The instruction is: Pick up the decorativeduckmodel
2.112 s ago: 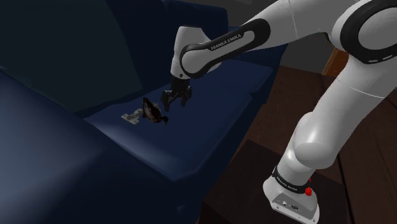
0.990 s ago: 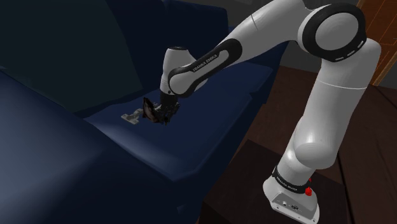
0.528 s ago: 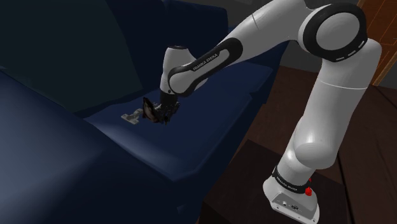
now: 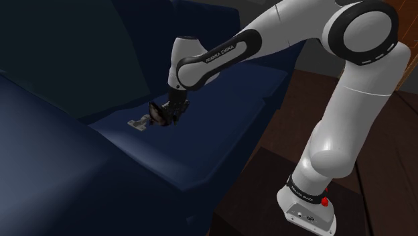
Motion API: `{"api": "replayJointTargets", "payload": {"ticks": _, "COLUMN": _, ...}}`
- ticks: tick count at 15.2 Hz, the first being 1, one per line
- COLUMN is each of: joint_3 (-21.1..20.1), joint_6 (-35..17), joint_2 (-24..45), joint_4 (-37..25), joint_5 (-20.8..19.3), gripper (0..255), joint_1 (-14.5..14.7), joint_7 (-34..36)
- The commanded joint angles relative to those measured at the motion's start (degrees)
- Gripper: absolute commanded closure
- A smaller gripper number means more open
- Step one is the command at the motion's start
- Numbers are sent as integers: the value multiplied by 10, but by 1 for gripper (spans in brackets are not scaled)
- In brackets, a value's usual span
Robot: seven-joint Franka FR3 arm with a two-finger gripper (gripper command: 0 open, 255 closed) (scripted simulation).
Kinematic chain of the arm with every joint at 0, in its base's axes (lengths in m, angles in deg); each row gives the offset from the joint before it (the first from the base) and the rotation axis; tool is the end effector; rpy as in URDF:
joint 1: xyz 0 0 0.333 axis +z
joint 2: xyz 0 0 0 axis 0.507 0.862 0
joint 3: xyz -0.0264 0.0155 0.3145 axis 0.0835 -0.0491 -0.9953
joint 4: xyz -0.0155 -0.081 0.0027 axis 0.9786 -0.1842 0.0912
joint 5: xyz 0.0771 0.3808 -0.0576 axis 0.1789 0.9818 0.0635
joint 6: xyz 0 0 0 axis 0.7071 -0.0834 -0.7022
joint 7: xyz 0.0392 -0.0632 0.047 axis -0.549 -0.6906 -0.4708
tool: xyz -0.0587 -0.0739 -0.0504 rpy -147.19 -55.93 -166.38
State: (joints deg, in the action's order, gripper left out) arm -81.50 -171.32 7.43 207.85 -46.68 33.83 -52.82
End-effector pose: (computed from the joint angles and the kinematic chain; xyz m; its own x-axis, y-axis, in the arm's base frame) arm 0.5407 0.1410 0.4017 0.9802 -0.1390 0.1409 -0.1243 -0.9864 -0.1079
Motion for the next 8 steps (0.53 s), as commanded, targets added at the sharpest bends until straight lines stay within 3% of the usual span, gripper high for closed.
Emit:
{"api": "replayJointTargets", "payload": {"ticks": 1, "joint_3": 0, "joint_6": 16, "joint_2": -7, "joint_4": -10, "joint_5": 1, "gripper": 255, "joint_1": 0, "joint_7": 0}}
{"api": "replayJointTargets", "payload": {"ticks": 8, "joint_3": 1, "joint_6": 55, "joint_2": -23, "joint_4": -32, "joint_5": 3, "gripper": 255, "joint_1": -1, "joint_7": -1}}
